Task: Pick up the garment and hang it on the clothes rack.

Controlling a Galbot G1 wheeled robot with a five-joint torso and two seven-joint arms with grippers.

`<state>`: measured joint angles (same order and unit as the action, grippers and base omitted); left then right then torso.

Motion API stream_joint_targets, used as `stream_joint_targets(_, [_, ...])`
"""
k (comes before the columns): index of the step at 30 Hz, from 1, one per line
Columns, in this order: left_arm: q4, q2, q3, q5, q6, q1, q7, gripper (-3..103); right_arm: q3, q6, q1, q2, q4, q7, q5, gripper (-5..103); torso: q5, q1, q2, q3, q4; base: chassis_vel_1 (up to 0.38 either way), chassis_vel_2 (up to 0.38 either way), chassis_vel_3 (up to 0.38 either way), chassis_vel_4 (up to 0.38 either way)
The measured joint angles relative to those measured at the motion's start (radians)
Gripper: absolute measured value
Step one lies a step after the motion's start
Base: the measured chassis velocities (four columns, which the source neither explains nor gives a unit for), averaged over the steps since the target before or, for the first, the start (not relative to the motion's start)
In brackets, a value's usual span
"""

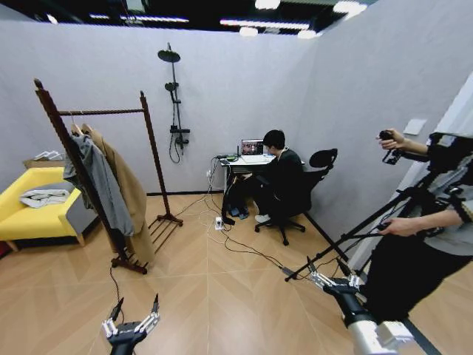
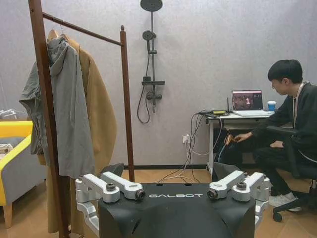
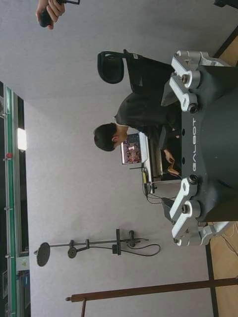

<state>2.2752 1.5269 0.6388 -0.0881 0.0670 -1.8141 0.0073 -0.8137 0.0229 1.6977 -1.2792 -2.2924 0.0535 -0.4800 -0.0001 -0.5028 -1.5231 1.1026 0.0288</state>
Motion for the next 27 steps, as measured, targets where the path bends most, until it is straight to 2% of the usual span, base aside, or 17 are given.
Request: stream_joint_targets(27, [0.0,0.0,0.0,0.0,0.0,0.0,0.0,100,-0.025,0.024,0.015,0.012,-0.014,0.004,-0.024,100,0.0,0.0,0.0,0.0,0.0,0.0,0.0,0.0,0.0])
